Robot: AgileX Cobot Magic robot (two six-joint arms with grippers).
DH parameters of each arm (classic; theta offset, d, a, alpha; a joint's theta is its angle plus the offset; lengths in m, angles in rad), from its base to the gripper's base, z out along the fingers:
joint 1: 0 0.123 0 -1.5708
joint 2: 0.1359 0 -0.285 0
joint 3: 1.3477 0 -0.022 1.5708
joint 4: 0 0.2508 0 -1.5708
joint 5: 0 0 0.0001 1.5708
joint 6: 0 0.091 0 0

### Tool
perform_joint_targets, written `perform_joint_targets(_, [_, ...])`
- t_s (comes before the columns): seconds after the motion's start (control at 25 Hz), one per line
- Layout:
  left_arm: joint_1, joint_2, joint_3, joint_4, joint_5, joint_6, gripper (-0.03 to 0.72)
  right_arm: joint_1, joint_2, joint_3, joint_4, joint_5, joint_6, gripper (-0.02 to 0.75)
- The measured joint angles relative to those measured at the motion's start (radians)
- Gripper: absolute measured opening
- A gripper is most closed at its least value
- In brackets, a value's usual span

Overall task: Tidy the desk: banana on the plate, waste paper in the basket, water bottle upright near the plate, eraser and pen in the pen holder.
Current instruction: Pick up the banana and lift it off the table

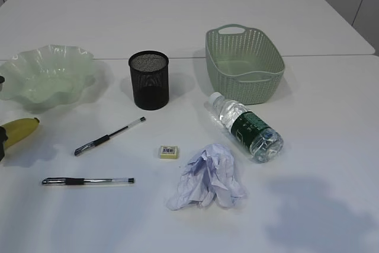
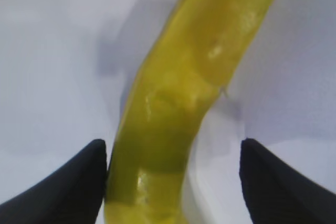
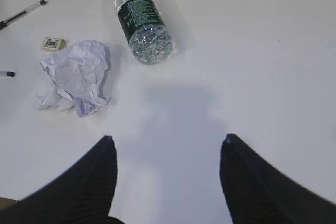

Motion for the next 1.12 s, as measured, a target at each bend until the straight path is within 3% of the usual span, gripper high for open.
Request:
perform_joint_targets(0.28, [0.0,0.013,0.0,0.0,-0.025,0.0,0.522,0.0,0.0,0.0,0.0,0.0,0.0,0.461])
perform_joint_targets(0.72, [0.0,0.03,-0.001,-0.004,-0.034,0.0,0.294,0.0,0.0,0.0,0.0,0.0,0.0,0.461])
perform_joint_targets(1.12, [0.0,0.03,-0.005,-0.046,0.009,0.0,0.253,0.0,0.0,0.0,0.0,0.0,0.0,0.461])
